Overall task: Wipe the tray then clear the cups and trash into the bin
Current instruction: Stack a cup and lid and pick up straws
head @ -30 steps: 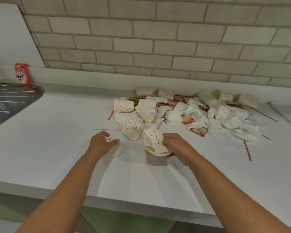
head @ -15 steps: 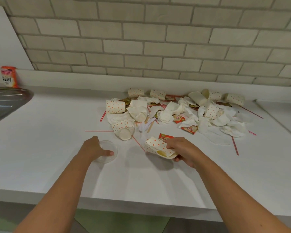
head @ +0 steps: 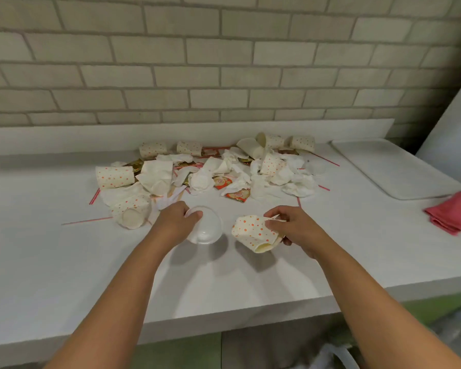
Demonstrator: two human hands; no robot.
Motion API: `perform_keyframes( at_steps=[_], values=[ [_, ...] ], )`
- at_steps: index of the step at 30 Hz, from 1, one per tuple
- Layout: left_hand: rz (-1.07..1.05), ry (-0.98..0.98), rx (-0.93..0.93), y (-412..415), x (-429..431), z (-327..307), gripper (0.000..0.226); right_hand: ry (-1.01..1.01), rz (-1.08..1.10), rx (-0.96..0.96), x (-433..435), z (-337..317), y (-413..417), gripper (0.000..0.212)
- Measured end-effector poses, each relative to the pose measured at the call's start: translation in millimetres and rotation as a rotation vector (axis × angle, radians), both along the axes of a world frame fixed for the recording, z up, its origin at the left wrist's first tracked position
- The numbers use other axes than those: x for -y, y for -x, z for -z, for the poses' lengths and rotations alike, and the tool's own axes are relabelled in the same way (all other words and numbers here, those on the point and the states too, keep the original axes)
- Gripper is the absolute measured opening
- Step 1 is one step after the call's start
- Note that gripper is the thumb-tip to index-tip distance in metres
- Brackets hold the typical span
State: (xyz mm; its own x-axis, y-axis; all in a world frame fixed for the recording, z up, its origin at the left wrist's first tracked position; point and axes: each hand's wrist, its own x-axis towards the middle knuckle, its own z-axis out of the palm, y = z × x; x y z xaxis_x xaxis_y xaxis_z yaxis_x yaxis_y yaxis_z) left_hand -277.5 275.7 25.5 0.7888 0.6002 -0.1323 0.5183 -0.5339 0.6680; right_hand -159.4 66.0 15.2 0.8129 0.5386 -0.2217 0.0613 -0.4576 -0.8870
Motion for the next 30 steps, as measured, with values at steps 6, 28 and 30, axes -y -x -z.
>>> perform_keyframes(
  at_steps=[6,28,30],
  values=[
    [0.129,0.102,0.096,-56,94,7,0.026,0.007,0.191,0.064,92,-6,-23,0.014],
    [0.973,0.008,-0.021,-122,413,110,0.010,0.429,0.771,-0.086,411,112,-7,0.013],
    [0.978,-0.006,-0.087,-126,421,126,0.009,0.477,0.772,-0.130,415,139,-1,0.015]
  ],
)
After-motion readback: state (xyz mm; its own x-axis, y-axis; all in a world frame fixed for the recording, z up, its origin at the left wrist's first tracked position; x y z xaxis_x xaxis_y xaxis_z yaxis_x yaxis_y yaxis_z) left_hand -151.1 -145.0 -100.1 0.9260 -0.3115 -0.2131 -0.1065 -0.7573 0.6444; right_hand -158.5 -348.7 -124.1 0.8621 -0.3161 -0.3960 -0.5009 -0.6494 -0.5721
